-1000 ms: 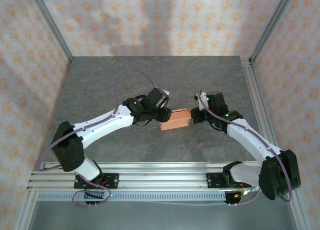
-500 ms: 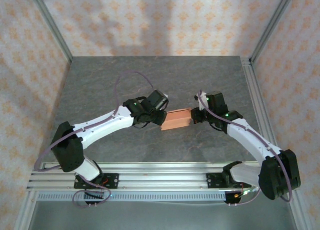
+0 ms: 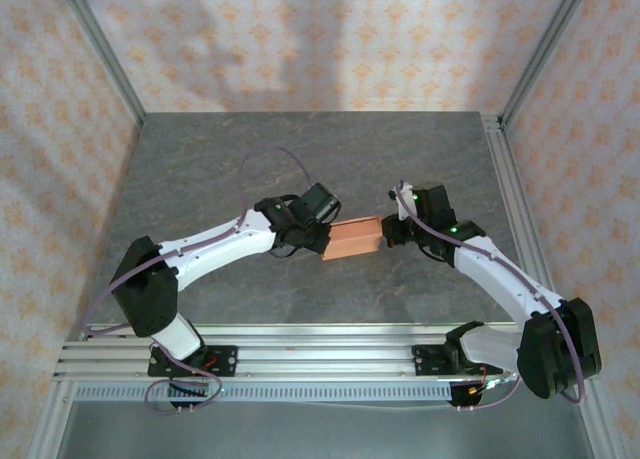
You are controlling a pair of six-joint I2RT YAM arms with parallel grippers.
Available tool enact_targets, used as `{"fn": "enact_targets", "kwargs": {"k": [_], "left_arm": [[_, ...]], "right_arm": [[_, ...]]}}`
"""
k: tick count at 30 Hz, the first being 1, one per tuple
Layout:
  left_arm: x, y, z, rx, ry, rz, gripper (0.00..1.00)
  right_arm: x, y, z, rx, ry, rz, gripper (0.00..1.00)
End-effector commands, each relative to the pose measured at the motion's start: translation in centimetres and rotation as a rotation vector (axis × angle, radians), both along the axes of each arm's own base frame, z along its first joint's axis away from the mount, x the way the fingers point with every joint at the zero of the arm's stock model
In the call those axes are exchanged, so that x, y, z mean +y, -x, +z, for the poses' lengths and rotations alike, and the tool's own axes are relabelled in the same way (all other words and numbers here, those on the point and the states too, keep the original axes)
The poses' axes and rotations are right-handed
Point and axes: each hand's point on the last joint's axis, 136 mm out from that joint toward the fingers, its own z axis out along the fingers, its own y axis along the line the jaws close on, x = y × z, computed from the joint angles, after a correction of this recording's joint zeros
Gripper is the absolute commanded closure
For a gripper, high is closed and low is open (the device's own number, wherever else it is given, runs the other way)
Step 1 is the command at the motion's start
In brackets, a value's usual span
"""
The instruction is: Fold the paper box
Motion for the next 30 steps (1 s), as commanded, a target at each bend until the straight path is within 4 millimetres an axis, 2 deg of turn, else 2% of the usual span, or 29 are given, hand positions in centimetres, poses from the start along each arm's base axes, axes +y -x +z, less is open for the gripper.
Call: {"fn": "enact_targets", "kwargs": {"k": [1, 9, 15, 24, 30], "left_arm": [[-0.3, 0.0, 0.6, 0.003, -0.004, 0.010, 0.84], [-0.8, -0.1, 0.7, 0.023, 0.043, 0.076, 1.00], [-0.9, -0.2, 1.0, 0.039, 0.061, 0.113, 1.00], [-1.7, -0.9, 2.3, 0.092, 0.156, 0.220, 1.00], [-1.3, -1.0, 1.9, 0.131, 0.163, 0.255, 1.00]], "right_arm": [[0.2, -0.5, 0.8, -0.018, 0.001, -0.007, 1.00], [0.0, -0.3, 1.0, -0.023, 0.001, -0.009, 1.00], [0.1, -0.3, 0.8, -0.019, 0.007, -0.004, 1.00], [0.1, -0.1, 0.5, -0.029, 0.074, 0.010, 1.00], [0.2, -0.2, 0.7, -0.042, 0.071, 0.011, 1.00]]}}
